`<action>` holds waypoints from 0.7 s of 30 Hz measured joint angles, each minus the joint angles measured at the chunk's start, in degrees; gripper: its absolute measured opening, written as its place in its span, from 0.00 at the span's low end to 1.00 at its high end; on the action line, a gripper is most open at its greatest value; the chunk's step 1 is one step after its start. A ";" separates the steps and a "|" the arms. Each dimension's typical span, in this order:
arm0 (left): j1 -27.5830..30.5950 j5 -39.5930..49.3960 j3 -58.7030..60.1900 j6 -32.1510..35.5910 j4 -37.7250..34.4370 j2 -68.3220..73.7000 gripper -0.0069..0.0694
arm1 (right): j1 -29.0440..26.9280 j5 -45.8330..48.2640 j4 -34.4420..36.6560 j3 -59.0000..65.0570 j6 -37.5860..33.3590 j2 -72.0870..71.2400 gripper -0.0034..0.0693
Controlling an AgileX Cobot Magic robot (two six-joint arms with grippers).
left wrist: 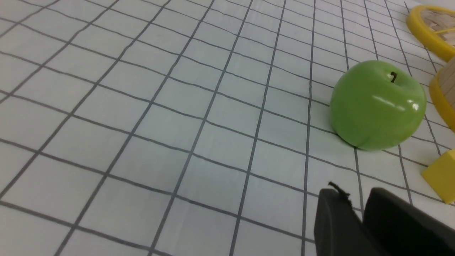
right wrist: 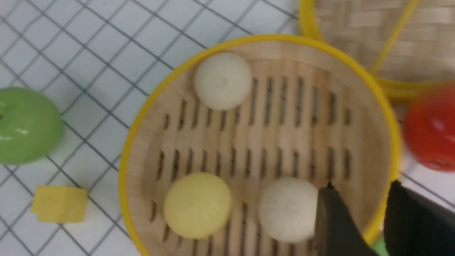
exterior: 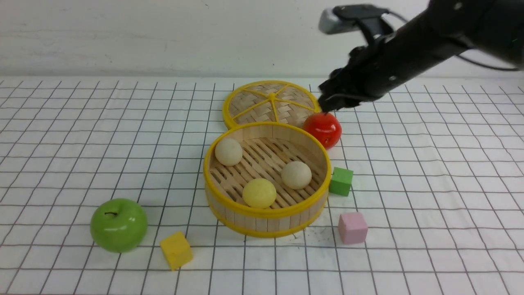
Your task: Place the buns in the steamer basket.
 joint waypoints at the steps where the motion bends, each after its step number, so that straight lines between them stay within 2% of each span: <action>1: 0.00 0.00 0.00 0.00 0.00 0.00 0.25 | -1.19 2.02 -4.65 0.00 3.74 -3.63 0.36; 4: 0.00 0.00 0.00 0.00 0.00 0.00 0.25 | -2.57 4.40 -8.49 1.58 6.82 -9.83 0.36; 8: 0.00 0.00 0.00 0.00 0.00 0.00 0.25 | -3.39 6.04 -10.07 8.55 10.74 -20.14 0.36; 16: 0.00 0.00 0.00 0.00 0.00 0.00 0.25 | -3.39 4.21 -10.77 34.14 13.88 -46.63 0.35; 19: 0.00 0.00 0.00 0.00 0.00 0.00 0.25 | -3.39 -1.78 -10.77 47.25 13.88 -61.42 0.27; 20: 0.00 0.00 0.00 0.00 0.00 0.00 0.25 | -3.39 -2.52 -10.77 47.97 13.88 -62.25 0.26; 21: 0.00 0.00 0.00 0.00 0.00 0.00 0.25 | -3.39 -4.65 -10.77 52.51 13.88 -67.92 0.18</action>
